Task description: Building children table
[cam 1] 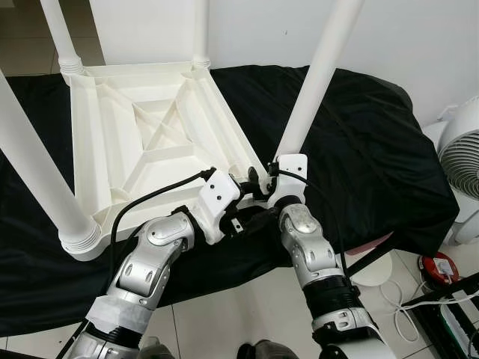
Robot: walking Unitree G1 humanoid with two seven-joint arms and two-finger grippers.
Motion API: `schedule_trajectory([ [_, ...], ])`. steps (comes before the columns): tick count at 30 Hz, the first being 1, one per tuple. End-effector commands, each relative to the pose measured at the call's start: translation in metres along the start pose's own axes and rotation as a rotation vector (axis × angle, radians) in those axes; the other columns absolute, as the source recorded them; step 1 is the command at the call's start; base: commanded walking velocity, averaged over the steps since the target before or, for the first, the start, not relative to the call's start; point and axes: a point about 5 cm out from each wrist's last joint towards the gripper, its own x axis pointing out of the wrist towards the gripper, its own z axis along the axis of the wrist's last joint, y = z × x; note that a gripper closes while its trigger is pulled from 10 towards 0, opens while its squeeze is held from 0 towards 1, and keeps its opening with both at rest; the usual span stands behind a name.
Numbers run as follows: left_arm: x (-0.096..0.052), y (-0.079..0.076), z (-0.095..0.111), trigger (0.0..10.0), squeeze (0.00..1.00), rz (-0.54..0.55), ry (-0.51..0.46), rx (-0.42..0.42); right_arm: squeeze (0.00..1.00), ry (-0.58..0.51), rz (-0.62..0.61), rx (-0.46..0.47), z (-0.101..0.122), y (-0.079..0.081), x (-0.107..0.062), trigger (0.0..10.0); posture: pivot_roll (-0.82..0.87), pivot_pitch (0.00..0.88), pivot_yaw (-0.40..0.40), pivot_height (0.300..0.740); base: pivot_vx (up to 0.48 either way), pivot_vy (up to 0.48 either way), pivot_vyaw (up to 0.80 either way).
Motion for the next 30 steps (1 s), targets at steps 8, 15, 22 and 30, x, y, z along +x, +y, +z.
schedule_trajectory([
  [8, -0.006, 0.003, -0.004, 10.0, 0.00, 0.056, 0.025, 0.003, 0.00, -0.029, 0.151, -0.036, 0.002, -0.032, -0.016, 10.0, 0.08, 0.000, -0.115, 0.740, 0.000, 0.000, 0.00],
  [15, -0.012, 0.003, -0.007, 10.0, 0.00, 0.055, 0.040, -0.004, 0.00, -0.038, 0.290, -0.099, 0.000, -0.054, -0.027, 10.0, 0.08, 0.000, -0.110, 0.740, 0.000, 0.000, 0.00],
  [22, -0.016, 0.003, -0.010, 10.0, 0.00, 0.041, 0.065, -0.004, 0.00, -0.028, 0.423, -0.131, 0.007, -0.078, -0.017, 10.0, 0.07, 0.000, -0.090, 0.740, 0.000, 0.000, 0.00],
  [30, -0.017, 0.005, -0.008, 10.0, 0.00, 0.039, 0.071, 0.005, 0.00, 0.029, 0.582, -0.153, 0.008, -0.067, 0.007, 10.0, 0.09, 0.000, -0.076, 0.740, 0.000, 0.000, 0.00],
])
